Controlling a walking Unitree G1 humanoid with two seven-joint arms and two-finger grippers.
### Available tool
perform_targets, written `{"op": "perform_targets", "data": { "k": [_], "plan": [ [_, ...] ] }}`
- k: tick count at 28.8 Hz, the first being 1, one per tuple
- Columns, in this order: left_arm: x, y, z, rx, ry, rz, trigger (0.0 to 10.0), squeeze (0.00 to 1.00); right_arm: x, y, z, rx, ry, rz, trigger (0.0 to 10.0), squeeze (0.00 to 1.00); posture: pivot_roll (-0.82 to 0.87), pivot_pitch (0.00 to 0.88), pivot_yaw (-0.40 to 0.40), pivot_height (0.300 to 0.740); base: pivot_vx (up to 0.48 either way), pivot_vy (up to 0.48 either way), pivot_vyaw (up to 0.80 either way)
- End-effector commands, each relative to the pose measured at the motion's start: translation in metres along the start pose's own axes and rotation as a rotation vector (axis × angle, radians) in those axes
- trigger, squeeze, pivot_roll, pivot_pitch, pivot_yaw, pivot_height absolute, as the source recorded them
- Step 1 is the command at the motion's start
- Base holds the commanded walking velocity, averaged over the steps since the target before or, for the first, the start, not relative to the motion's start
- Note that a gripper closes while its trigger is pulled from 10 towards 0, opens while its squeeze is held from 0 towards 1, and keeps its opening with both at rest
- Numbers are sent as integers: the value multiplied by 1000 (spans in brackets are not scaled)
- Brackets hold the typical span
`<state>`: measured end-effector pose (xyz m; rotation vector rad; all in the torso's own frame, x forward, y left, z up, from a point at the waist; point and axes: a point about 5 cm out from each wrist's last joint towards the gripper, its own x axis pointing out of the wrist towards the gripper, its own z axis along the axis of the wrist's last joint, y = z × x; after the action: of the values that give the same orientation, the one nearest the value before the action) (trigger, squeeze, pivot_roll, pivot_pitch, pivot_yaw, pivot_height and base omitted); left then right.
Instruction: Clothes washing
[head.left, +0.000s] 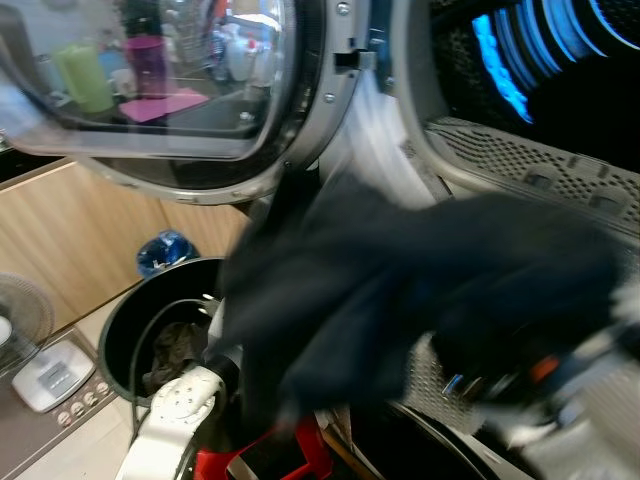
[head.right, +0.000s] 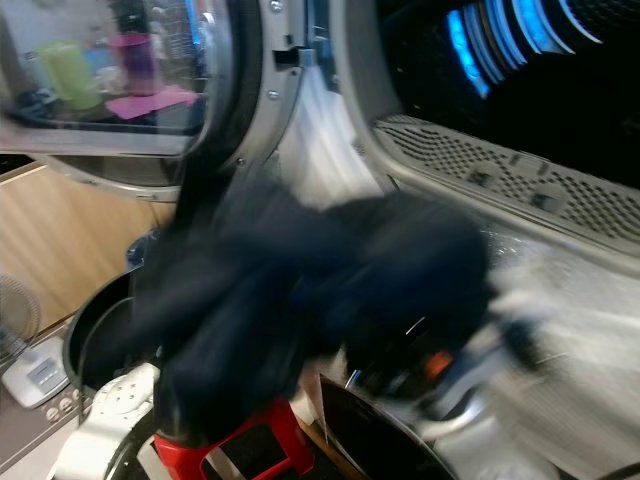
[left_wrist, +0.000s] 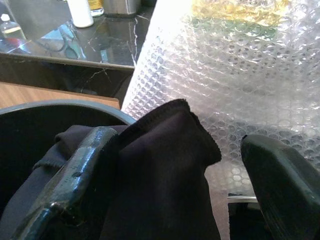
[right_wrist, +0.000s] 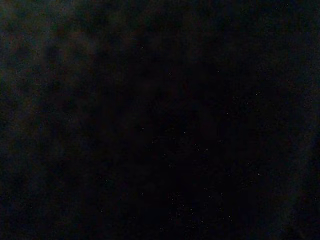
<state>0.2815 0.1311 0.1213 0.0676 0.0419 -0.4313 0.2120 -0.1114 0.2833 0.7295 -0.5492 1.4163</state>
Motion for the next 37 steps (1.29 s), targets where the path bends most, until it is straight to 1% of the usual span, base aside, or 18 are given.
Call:
{"op": "perform_targets", "data": {
  "k": [1,4,5,7,10,14,17,18,19,25,26,27,30,33,34,35,36,37],
  "plan": [
    [0,-2,-5,20,19,-2,10000,0,10,-9,25,-83,-79,-18,0,0,-67,81,42,740,0,0,0],
    [1,-4,-6,23,15,-8,10000,0,29,-22,69,-190,-212,-28,0,0,-66,76,42,740,0,0,0],
    [1,-4,-6,23,15,-8,10000,0,29,-22,69,-190,-212,-28,0,0,-66,76,42,740,0,0,0],
    [2,-4,-6,24,12,-10,10000,0,39,-37,105,-323,-290,-84,0,0,-65,71,43,740,0,0,0],
    [2,-4,-6,23,11,-9,10000,0,43,-43,125,-383,-334,-104,0,0,-63,69,42,740,0,0,0],
    [3,-6,-6,18,6,-6,10000,0,58,-54,187,-519,-498,-209,0,0,-69,67,43,740,0,0,0],
    [4,-7,-6,15,5,-8,10000,0,63,-61,203,-555,-527,-279,0,0,-72,67,44,740,0,0,0],
    [4,-8,-6,14,4,-11,10000,0,71,-77,227,-585,-582,-448,0,0,-72,67,44,740,0,0,0],
    [4,-8,-6,14,4,-11,10000,0,71,-77,227,-585,-582,-448,0,0,-72,67,44,740,0,0,0],
    [4,-10,-9,9,14,-1,10000,0,68,-117,253,-724,-458,-985,0,0,-78,63,40,740,0,0,0],
    [4,-10,-9,9,14,-1,10000,0,68,-117,253,-724,-458,-985,0,0,-78,63,40,740,0,0,0],
    [3,-10,-11,9,19,0,10000,0,61,-125,254,-783,-386,-1139,0,0,-82,63,39,740,0,0,0],
    [3,-11,-12,7,22,2,10000,0,45,-132,258,-894,-268,-1375,0,0,-80,63,37,740,0,0,0],
    [3,-11,-13,7,30,0,10000,0,24,-139,256,-865,-232,-1570,0,0,-89,64,36,740,0,0,0],
    [3,-11,-13,9,34,-2,10000,0,19,-140,256,-884,-206,-1619,1608,0,-92,62,36,740,0,0,0],
    [4,-12,-14,12,36,-5,10000,0,16,-141,255,-897,-190,-1650,1608,0,-92,62,36,740,0,0,0],
    [4,-12,-14,10,39,-8,10000,0,10,-141,256,-916,-183,-1691,10000,0,-88,63,33,740,0,0,0],
    [3,-13,-15,10,43,-12,10000,0,5,-142,256,-935,-167,-1721,10000,0,-88,63,33,740,0,0,0]
  ]
}}
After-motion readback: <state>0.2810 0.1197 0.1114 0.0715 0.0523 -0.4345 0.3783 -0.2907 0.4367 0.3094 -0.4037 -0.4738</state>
